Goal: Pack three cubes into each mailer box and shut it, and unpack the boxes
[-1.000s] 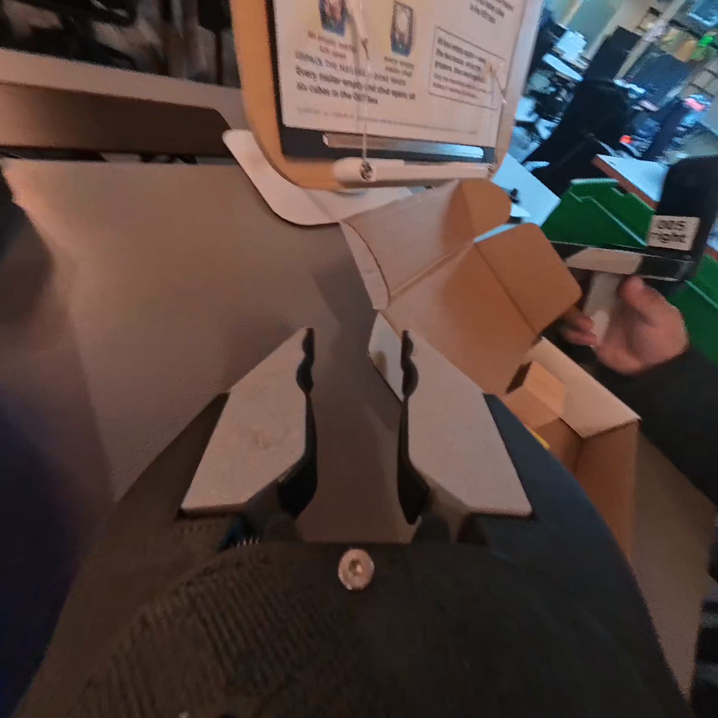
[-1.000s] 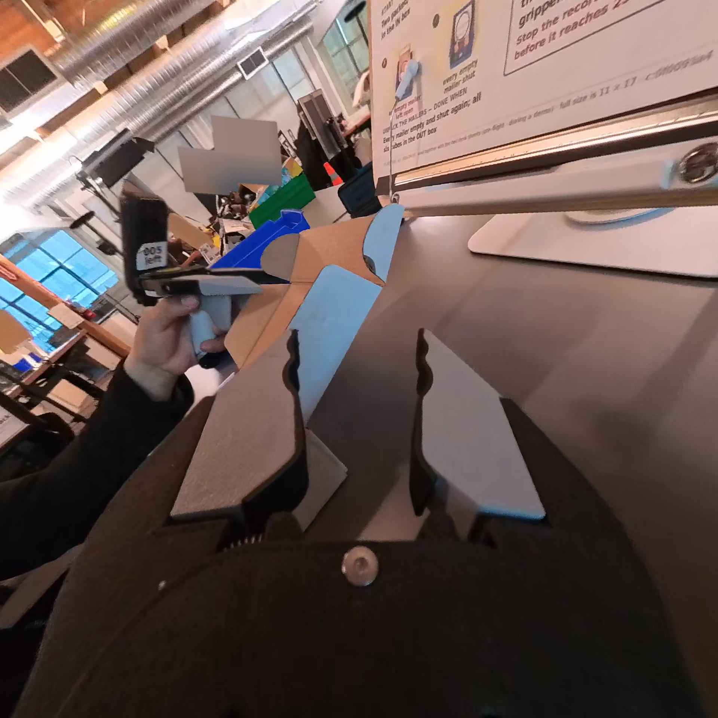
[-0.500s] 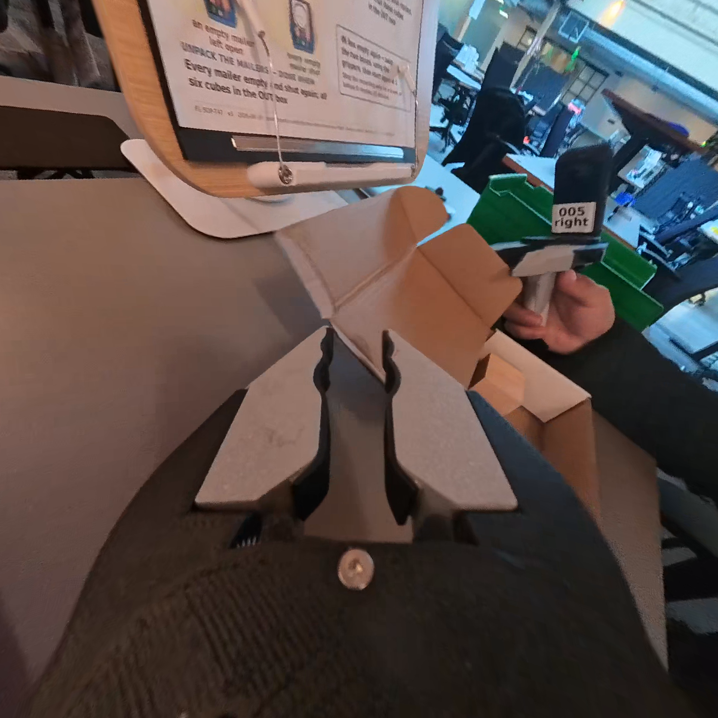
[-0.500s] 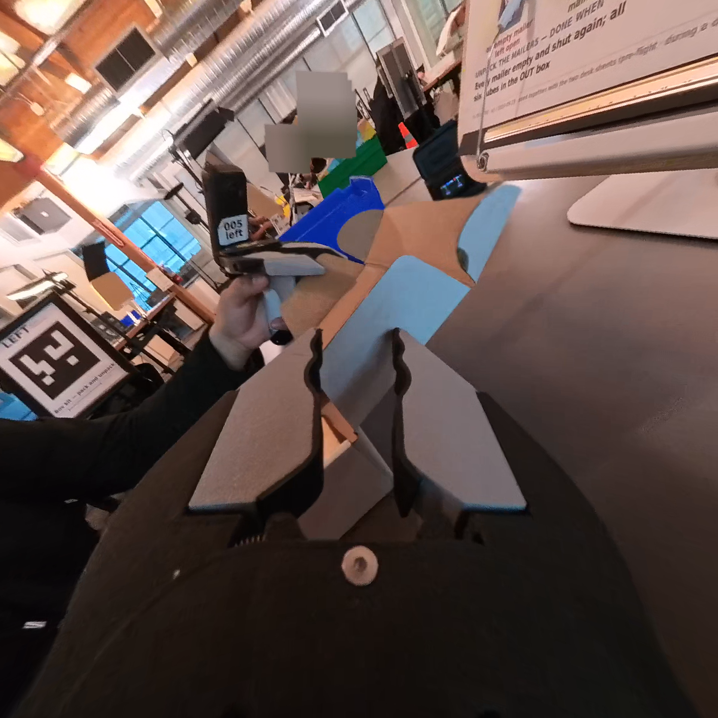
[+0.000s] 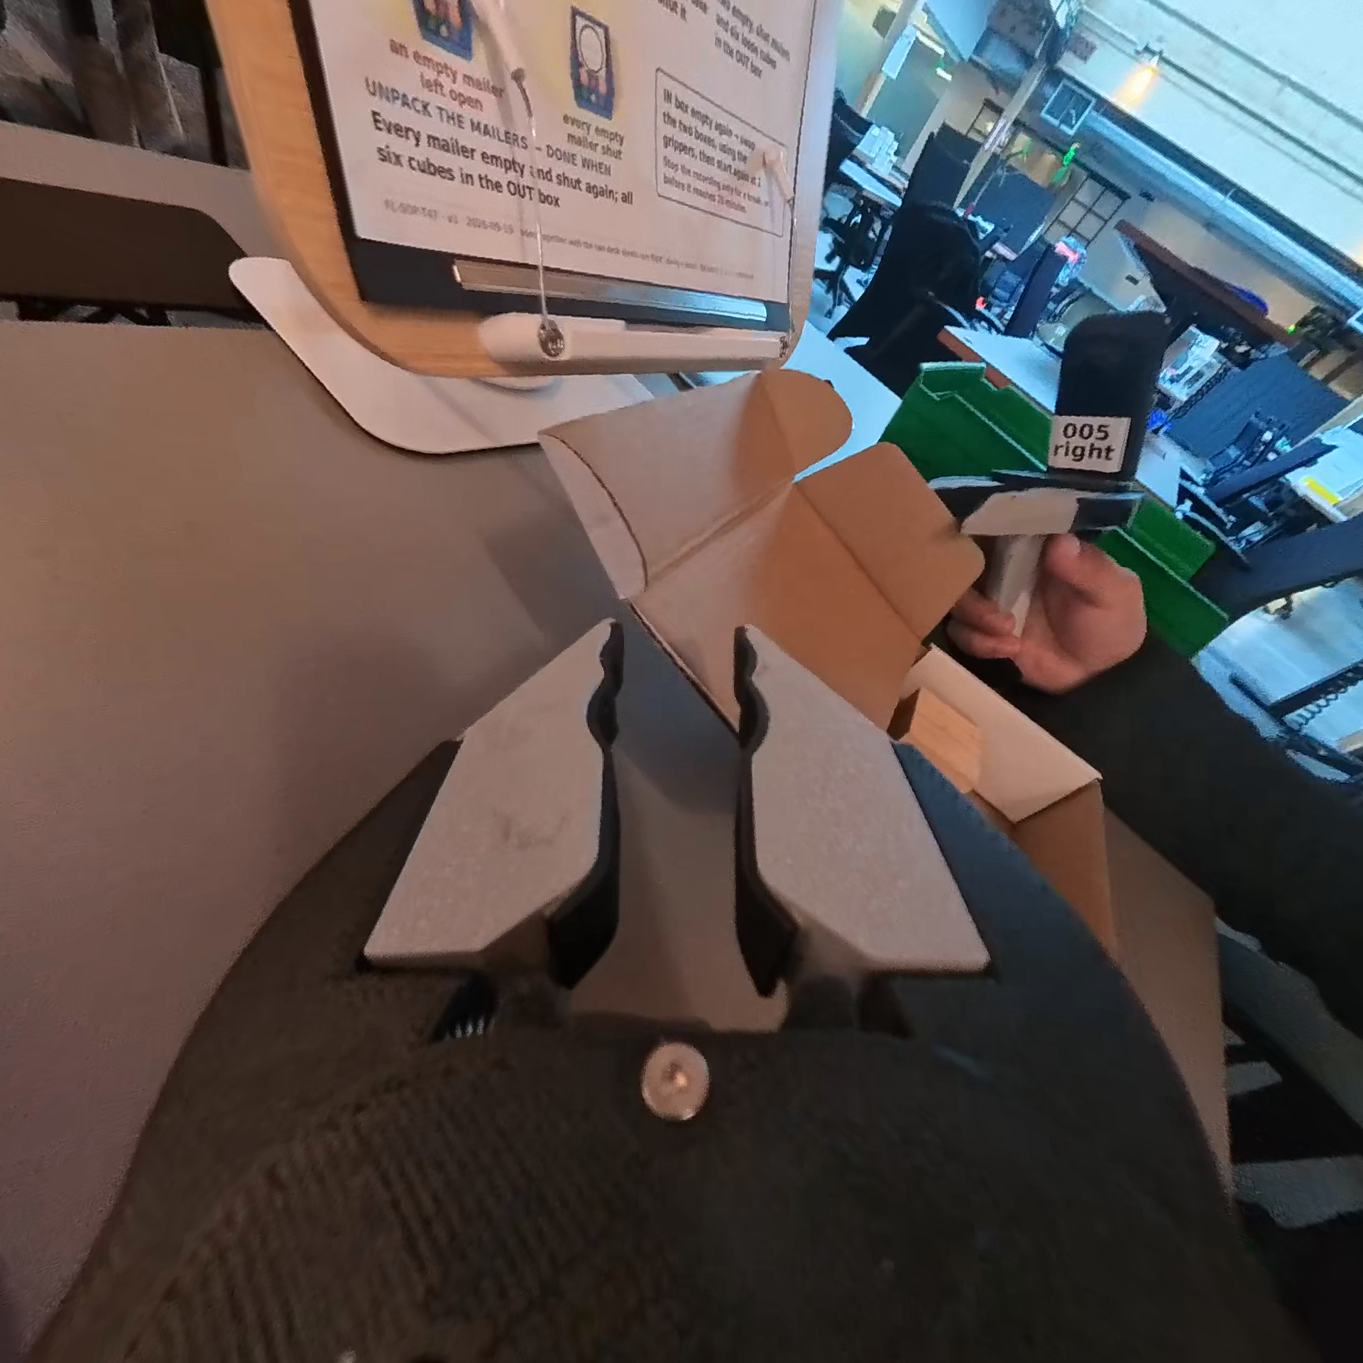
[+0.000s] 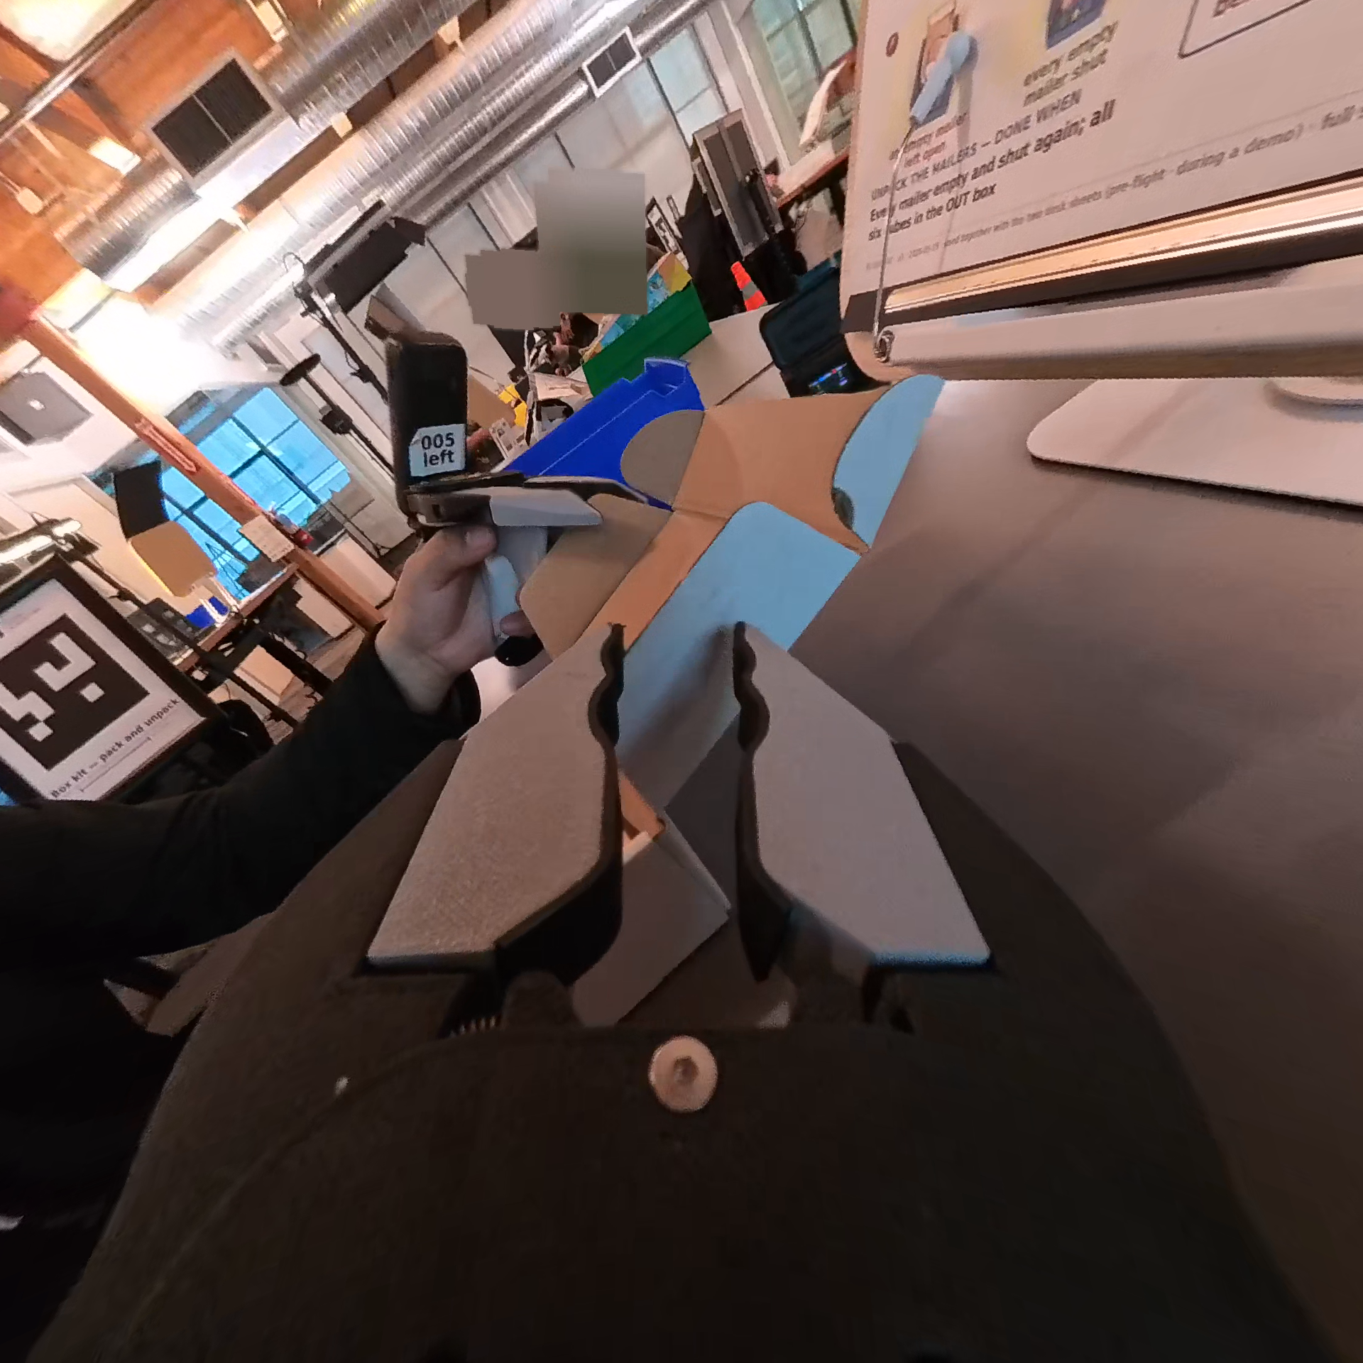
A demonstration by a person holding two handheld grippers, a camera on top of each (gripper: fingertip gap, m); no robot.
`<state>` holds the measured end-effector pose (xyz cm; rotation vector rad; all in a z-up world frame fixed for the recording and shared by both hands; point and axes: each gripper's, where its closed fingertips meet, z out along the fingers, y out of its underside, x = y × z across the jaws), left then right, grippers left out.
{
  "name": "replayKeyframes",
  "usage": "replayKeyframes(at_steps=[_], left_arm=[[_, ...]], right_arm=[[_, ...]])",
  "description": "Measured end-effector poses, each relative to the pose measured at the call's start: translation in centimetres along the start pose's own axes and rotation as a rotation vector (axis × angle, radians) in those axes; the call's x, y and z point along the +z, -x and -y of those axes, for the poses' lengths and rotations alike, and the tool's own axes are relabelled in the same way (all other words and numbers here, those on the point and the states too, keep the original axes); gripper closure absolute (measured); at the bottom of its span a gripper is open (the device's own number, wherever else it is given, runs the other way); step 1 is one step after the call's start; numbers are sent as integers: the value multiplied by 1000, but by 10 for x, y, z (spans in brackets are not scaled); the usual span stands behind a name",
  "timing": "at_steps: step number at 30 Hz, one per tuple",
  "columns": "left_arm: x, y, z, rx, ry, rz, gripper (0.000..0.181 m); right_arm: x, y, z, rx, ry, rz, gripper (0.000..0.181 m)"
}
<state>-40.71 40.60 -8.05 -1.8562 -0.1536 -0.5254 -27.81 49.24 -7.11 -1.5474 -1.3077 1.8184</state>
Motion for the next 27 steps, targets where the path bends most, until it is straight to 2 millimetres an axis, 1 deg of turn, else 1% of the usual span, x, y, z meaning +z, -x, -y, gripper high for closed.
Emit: replayKeyframes(at_steps=[5, 9, 11, 17, 22, 27], left_arm=[[-8, 8, 7, -24, -46, 16, 152], [-9, 14, 9, -38, -67, 21, 150], [-9, 14, 7, -45, -63, 9, 149], [-7, 18, 0, -42, -35, 20, 156], [-3, 15, -12, -111, 26, -33, 154], [-11, 11, 0, -111, -31, -69, 154]], right_arm=[[-9, -4, 9, 6, -46, -14, 157], [-14, -9, 13, 4, -70, -40, 154], [-15, -13, 11, -9, -59, -71, 151], [-16, -21, 14, -21, -78, -127, 141], [-14, -22, 13, -5, -77, -123, 132], [-15, -23, 13, 4, -83, -123, 129]])
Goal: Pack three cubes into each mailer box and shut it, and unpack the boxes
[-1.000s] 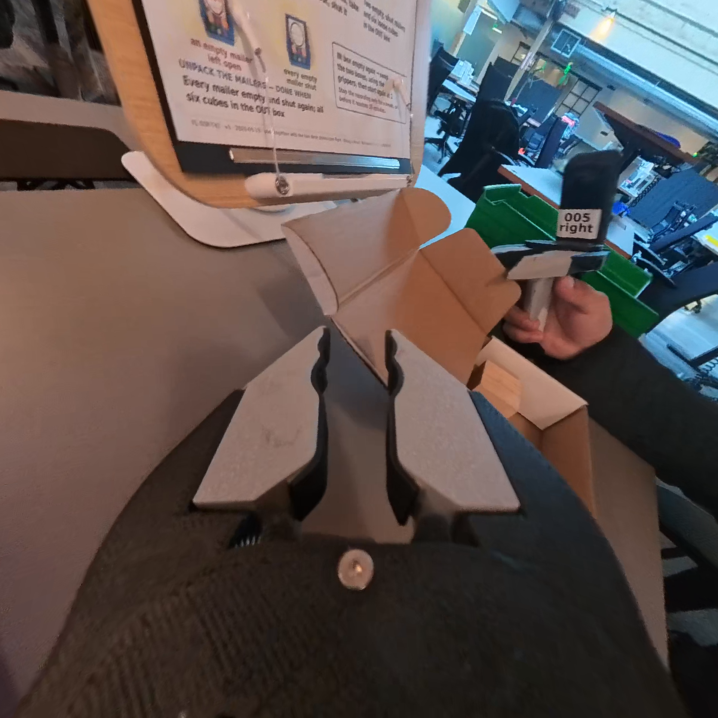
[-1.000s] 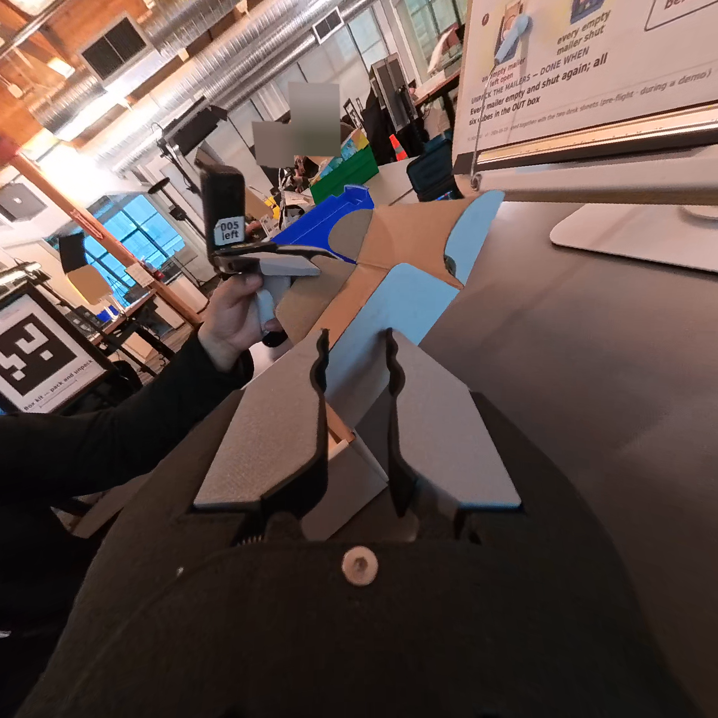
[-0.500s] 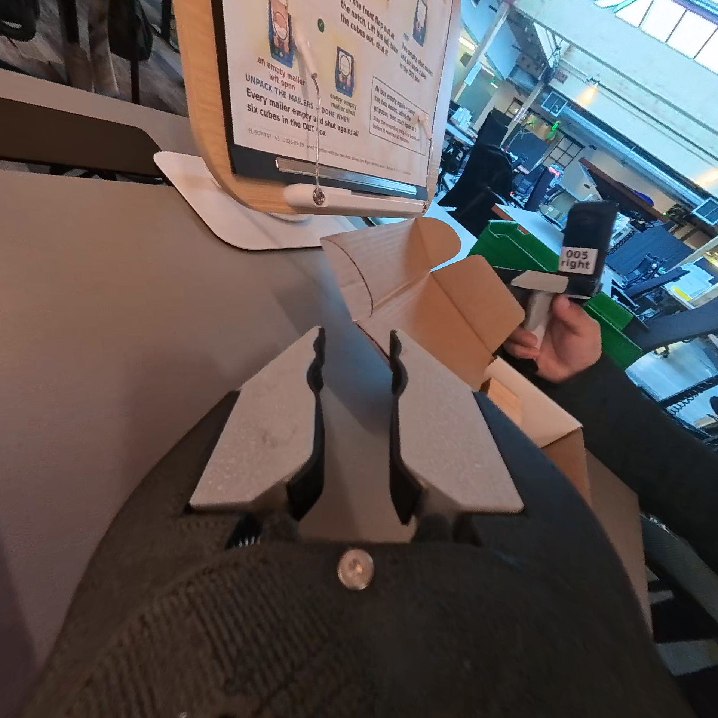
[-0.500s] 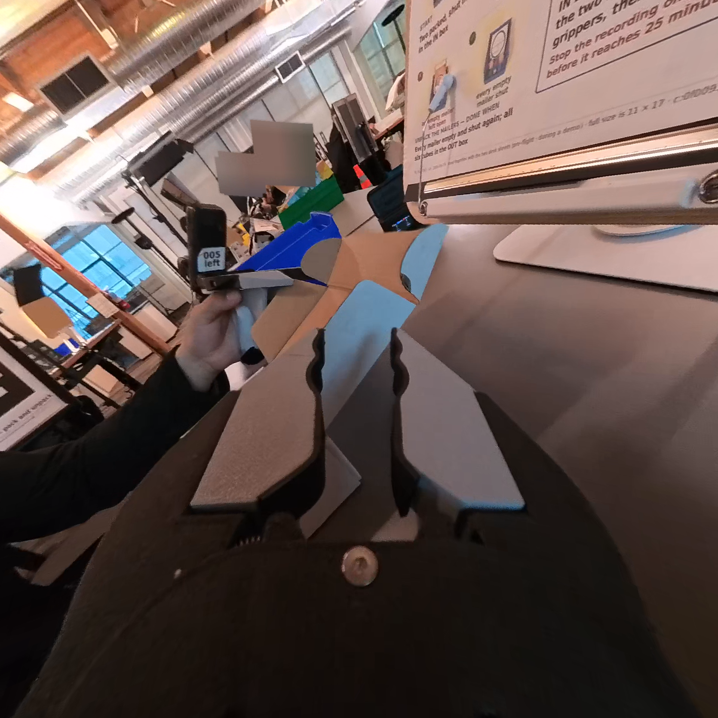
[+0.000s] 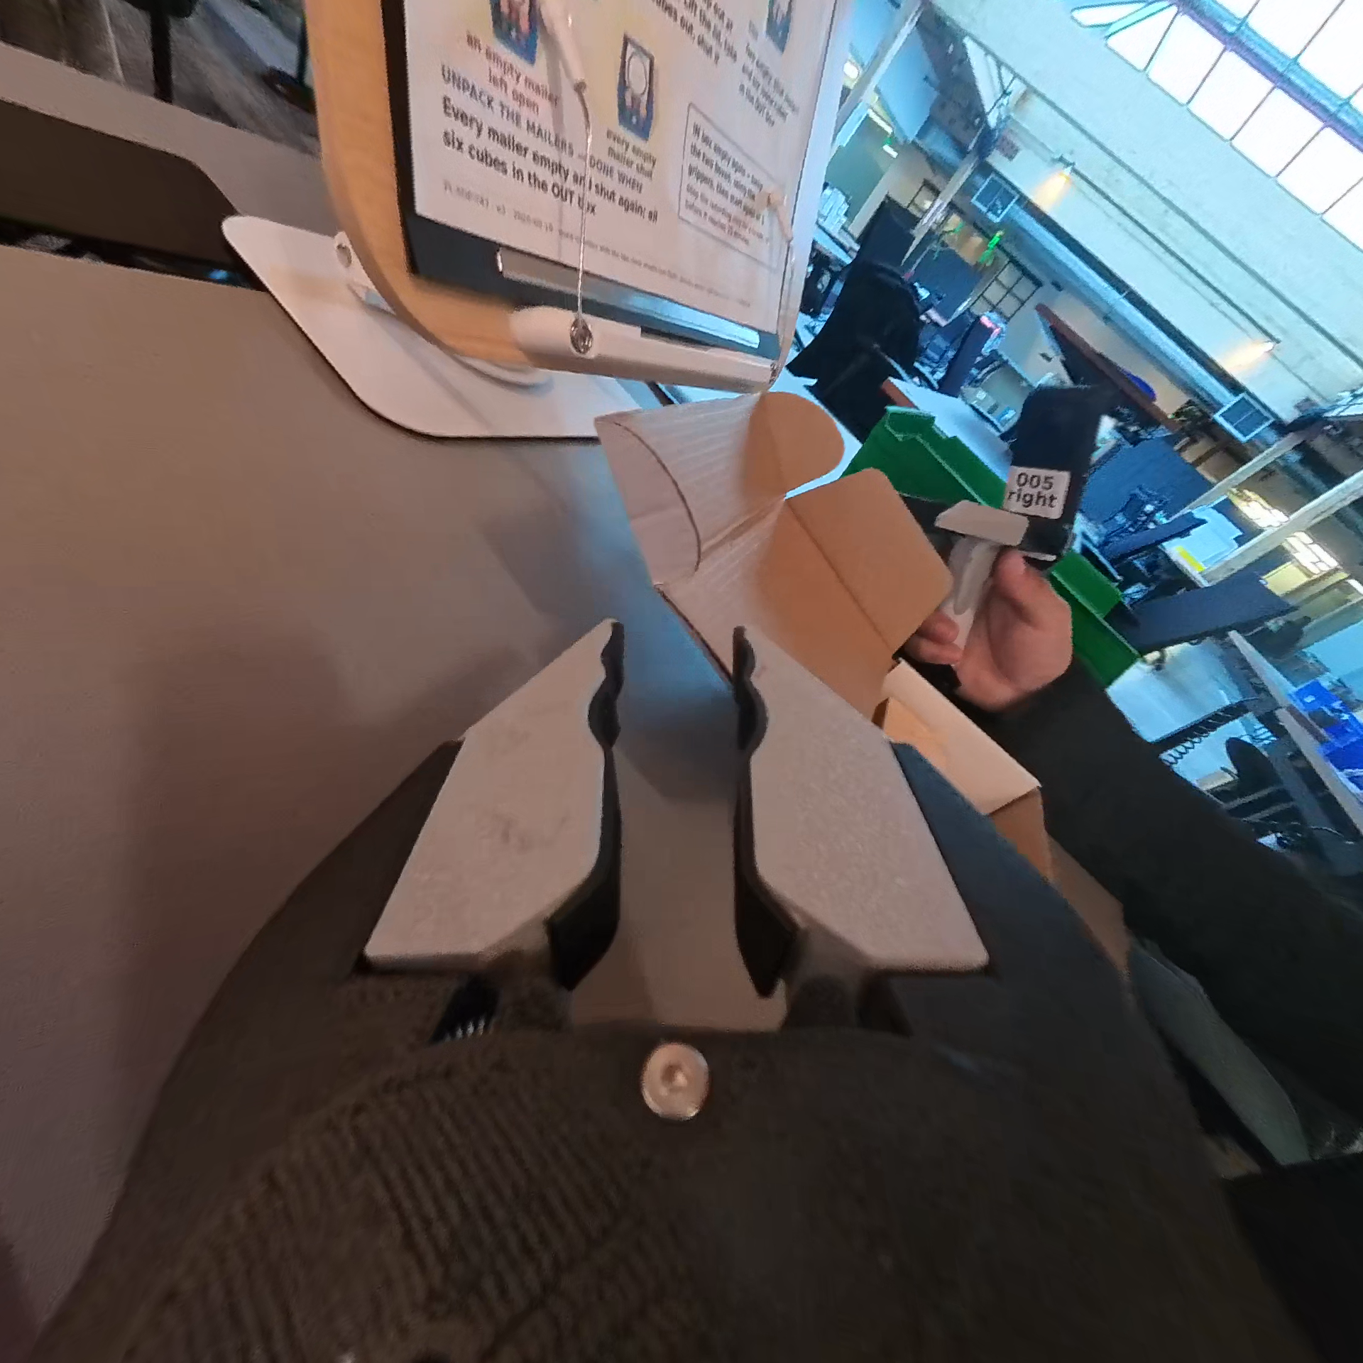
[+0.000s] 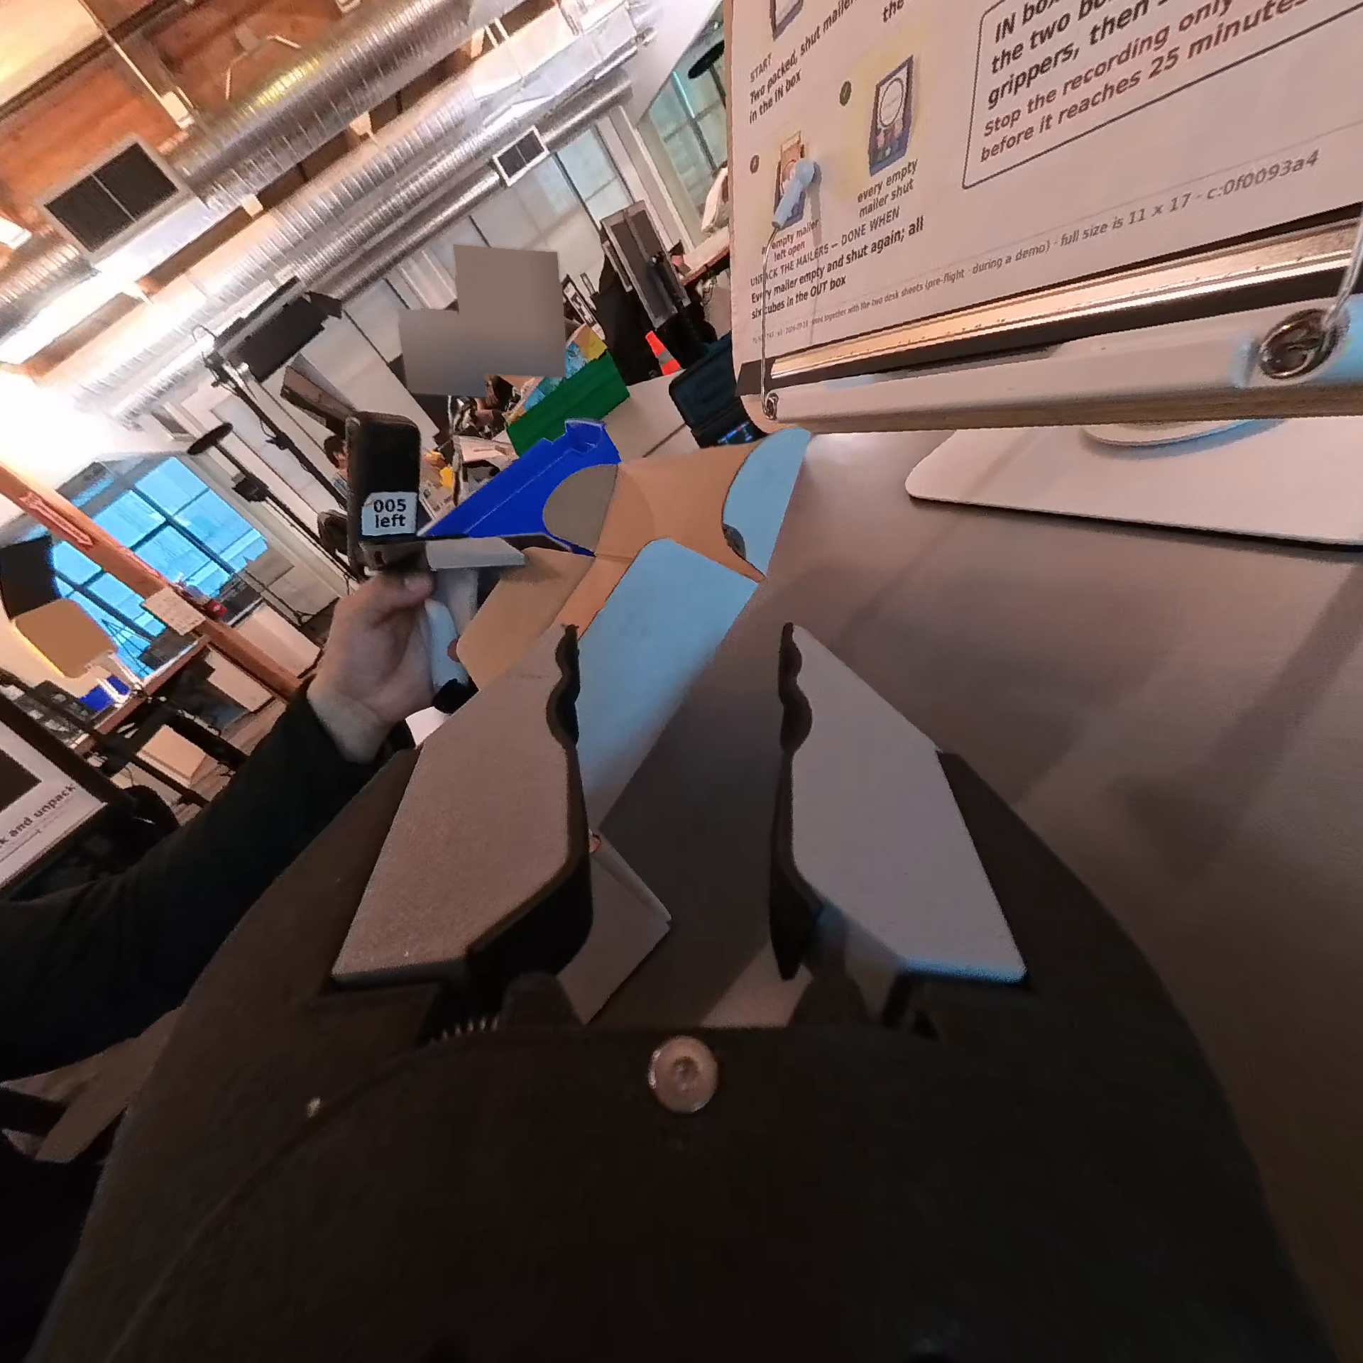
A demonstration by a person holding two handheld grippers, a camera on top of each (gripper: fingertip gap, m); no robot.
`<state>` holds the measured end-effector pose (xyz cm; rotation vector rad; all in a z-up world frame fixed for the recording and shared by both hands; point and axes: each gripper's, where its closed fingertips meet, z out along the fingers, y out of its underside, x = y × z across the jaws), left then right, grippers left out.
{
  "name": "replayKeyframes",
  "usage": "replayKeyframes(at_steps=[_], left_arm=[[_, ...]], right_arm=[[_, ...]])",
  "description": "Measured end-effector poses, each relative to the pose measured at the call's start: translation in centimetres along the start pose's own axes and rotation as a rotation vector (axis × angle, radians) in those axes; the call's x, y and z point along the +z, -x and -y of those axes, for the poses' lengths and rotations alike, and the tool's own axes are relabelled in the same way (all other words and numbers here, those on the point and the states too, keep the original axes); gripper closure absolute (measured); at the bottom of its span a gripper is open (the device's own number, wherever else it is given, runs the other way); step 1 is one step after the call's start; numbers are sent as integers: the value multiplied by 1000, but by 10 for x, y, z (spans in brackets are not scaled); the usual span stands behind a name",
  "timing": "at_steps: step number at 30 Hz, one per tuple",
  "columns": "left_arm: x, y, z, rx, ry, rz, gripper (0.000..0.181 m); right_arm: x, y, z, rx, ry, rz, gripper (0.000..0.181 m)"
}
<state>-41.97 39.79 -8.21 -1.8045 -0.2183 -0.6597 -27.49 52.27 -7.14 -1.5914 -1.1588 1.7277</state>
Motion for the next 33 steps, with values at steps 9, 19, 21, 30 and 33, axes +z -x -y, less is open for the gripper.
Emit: replayKeyframes(at_steps=[9, 19, 21, 30, 33], left_arm=[[-6, -11, -6, -19, 69, -121, 146], [-5, 2, -11, -24, 95, -64, 137], [-8, 4, -10, -33, 93, -54, 137], [-15, 5, -7, -45, 94, -38, 139], [-22, 7, -1, -73, 56, -48, 141]], right_arm=[[-4, -1, 2, 23, -9, 6, 129], [1, 2, -5, 104, 20, 67, 122], [2, 3, -6, 117, 26, 78, 121], [0, -1, -6, 113, 28, 69, 120], [-1, -4, -6, 116, 27, 61, 120]])
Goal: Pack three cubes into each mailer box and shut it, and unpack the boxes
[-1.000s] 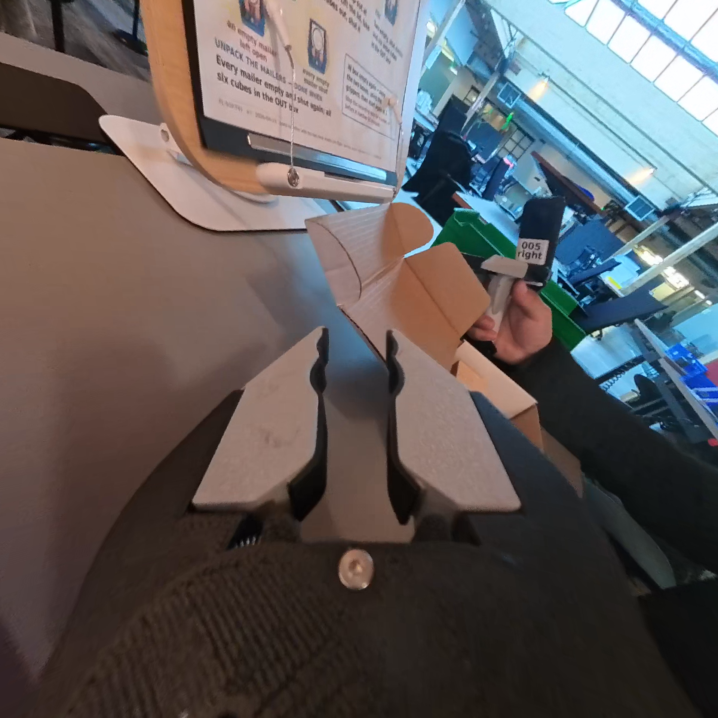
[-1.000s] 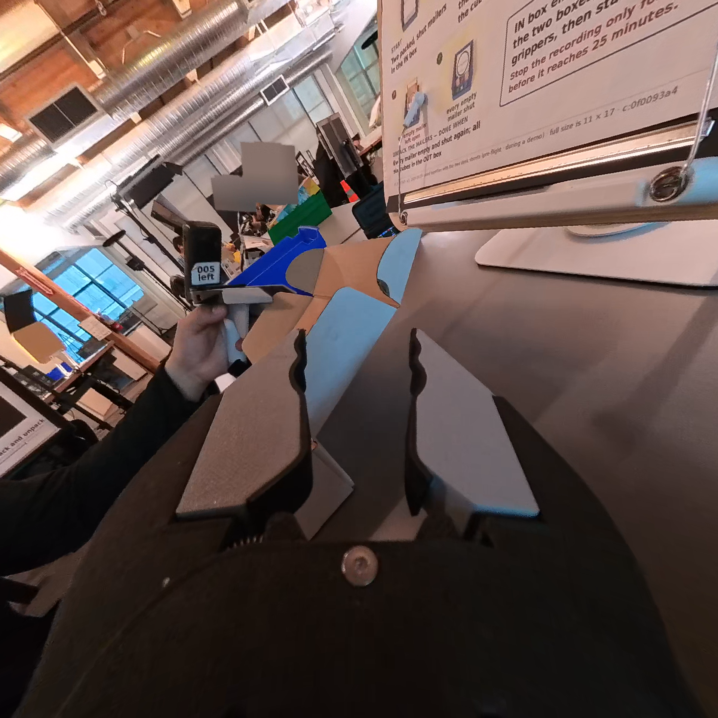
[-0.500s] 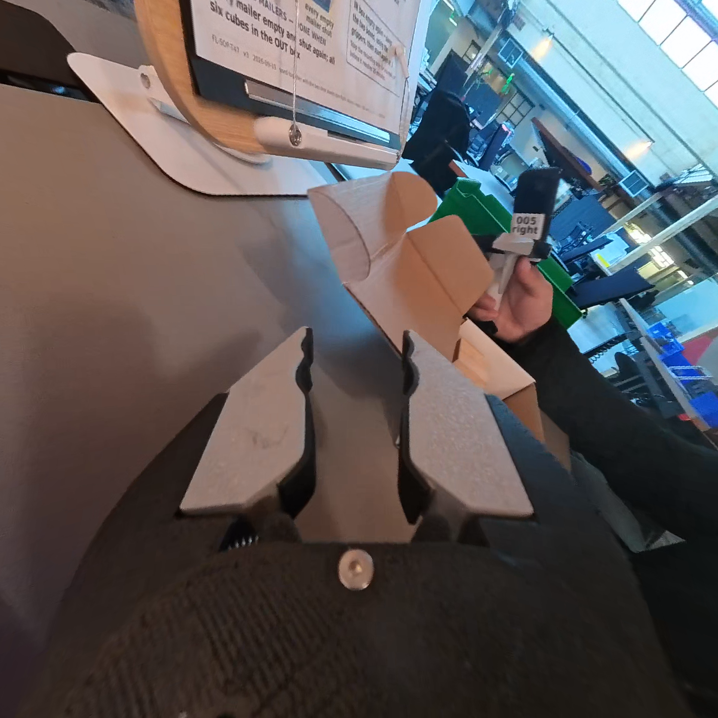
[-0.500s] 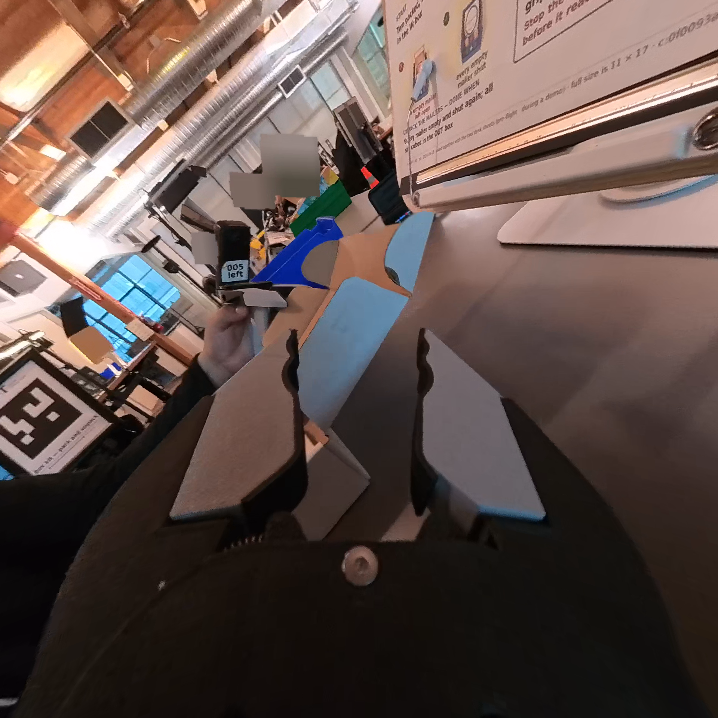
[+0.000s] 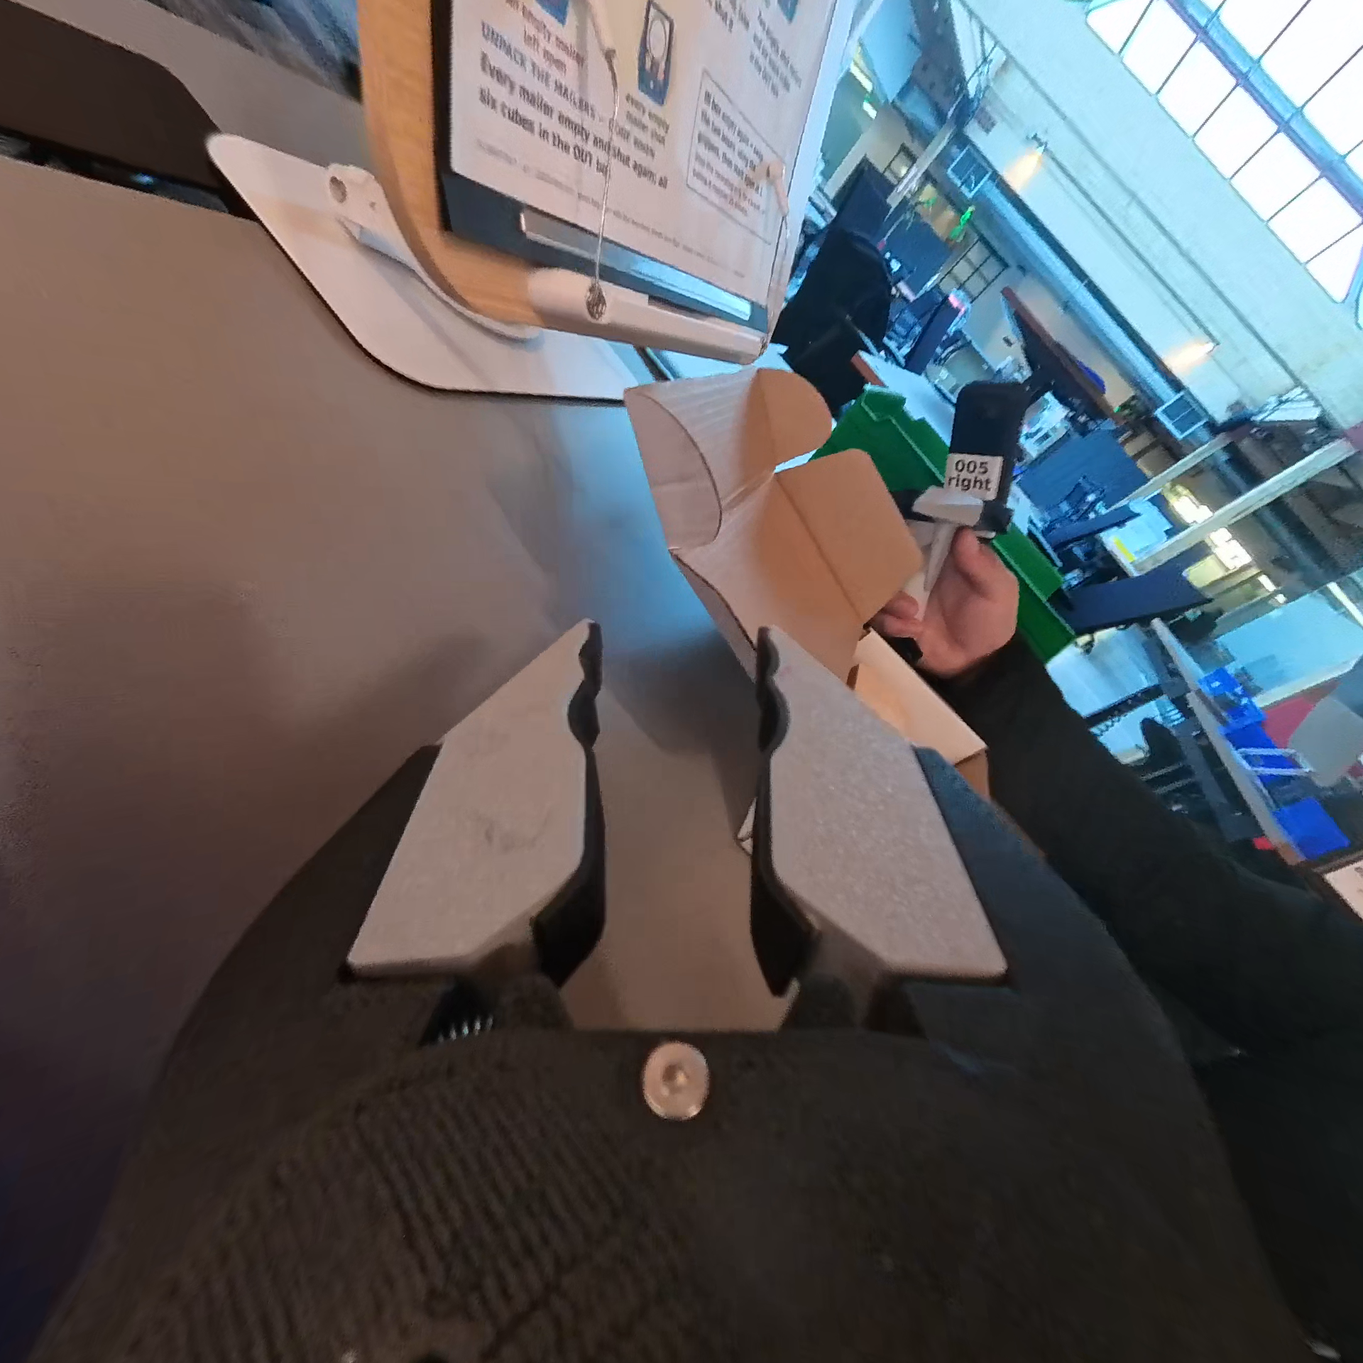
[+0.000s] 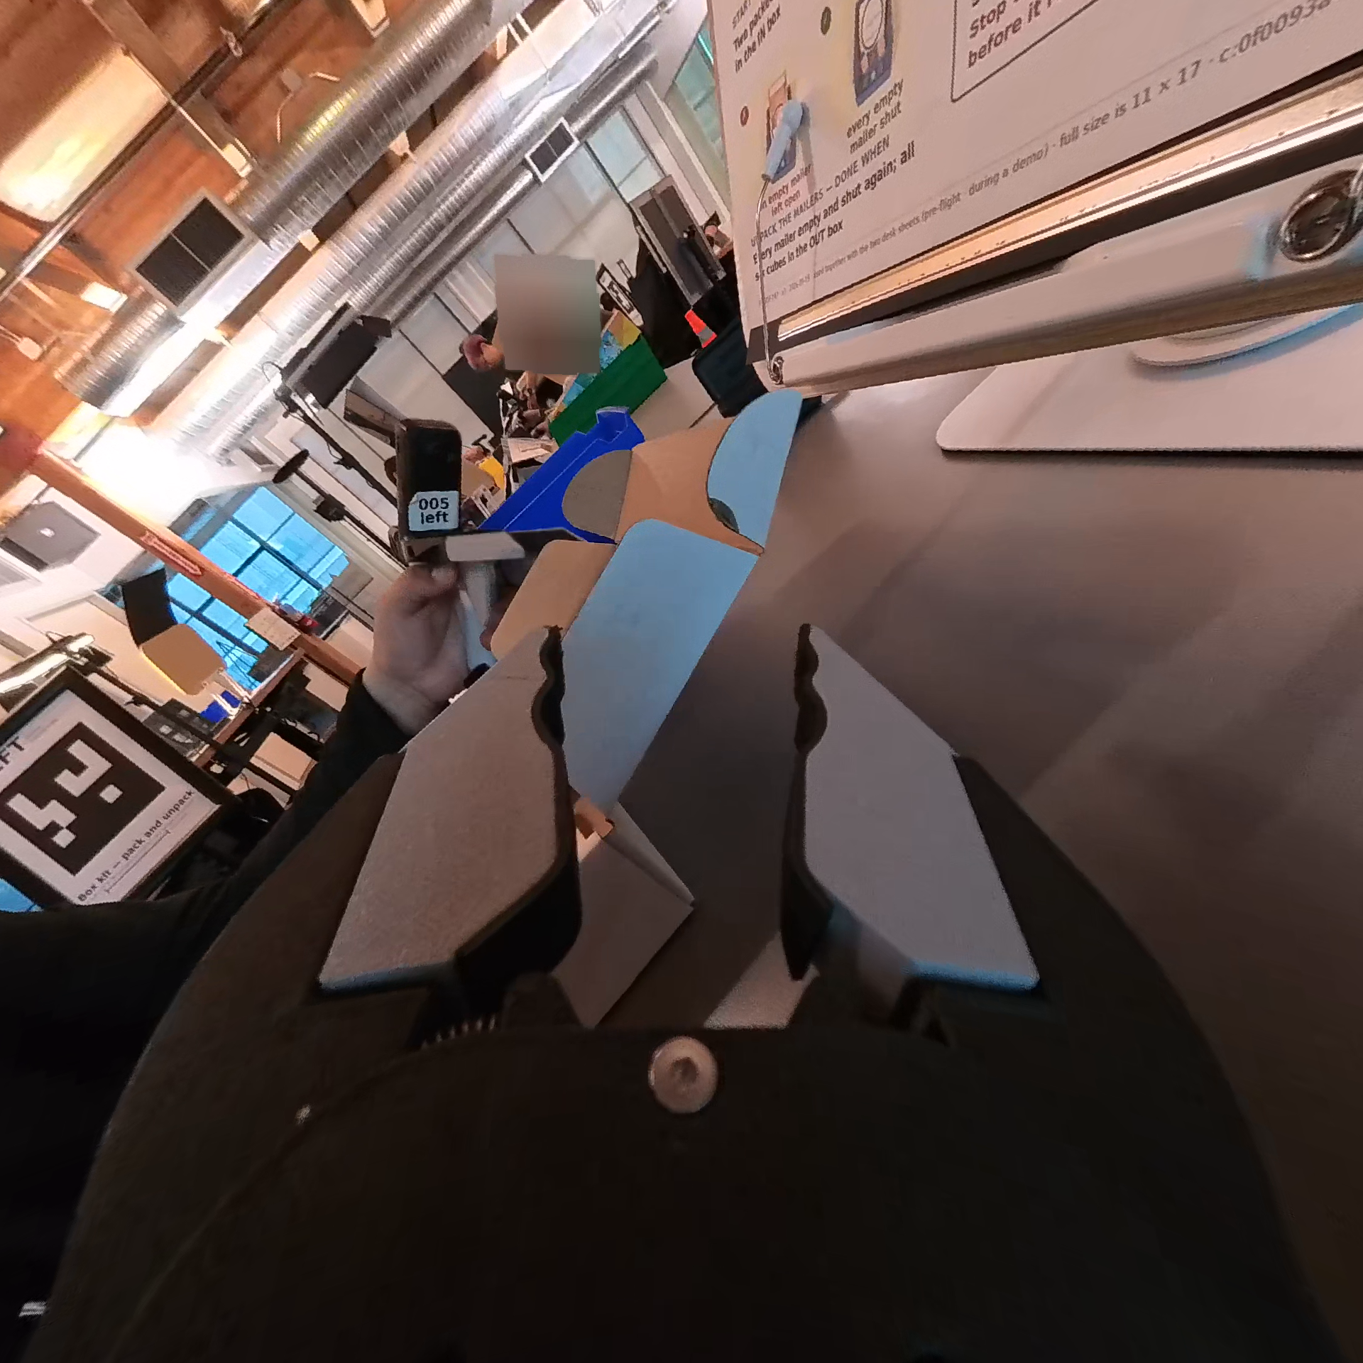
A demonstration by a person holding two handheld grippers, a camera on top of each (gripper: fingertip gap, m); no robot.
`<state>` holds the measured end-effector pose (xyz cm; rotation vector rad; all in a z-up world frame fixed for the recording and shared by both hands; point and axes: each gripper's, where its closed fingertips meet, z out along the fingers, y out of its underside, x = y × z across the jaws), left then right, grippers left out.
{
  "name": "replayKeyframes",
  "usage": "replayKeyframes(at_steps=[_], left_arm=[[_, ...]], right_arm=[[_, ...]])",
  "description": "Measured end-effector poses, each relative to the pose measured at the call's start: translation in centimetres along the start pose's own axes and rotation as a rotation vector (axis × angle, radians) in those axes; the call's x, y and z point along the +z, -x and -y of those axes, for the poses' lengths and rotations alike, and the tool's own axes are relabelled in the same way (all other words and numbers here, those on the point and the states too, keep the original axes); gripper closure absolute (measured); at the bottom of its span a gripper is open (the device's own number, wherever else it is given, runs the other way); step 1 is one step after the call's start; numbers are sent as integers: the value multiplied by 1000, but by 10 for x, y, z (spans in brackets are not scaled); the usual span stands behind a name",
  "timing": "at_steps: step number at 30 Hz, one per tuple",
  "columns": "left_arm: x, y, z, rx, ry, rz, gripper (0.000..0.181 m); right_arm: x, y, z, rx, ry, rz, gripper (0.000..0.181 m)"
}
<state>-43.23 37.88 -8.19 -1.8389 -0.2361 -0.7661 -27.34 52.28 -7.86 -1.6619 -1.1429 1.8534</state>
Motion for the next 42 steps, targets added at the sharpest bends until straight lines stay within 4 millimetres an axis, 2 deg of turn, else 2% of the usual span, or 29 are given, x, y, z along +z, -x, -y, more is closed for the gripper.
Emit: replayKeyframes(at_steps=[4, 7, 9, 17, 21, 32, 37, 40, 42], left_arm=[[-4, -4, 1, -39, -14, -34, 154], [3, 7, -16, -31, 84, 35, 149], [9, 8, -24, -17, 131, 43, 147], [22, -17, -30, -40, 158, -99, 144], [26, -26, -32, -52, 162, -167, 147], [25, -44, -29, -2, 141, -269, 150], [23, -60, -28, 109, 129, -323, 160], [23, -65, -29, 180, 132, -327, 176], [22, -67, -30, 219, 137, -322, 179]], right_arm=[[1, -1, -1, 3, 6, -6, 121], [3, -2, -6, 9, 26, -12, 121], [5, -3, -8, 14, 40, -12, 121], [13, 17, -21, 108, 95, 143, 126], [12, 25, -22, 100, 106, 187, 134], [10, 42, -28, 37, 157, 255, 139], [7, 49, -30, -56, 180, 264, 144], [6, 50, -31, -119, 190, 255, 143], [5, 52, -33, -157, 199, 257, 143]])
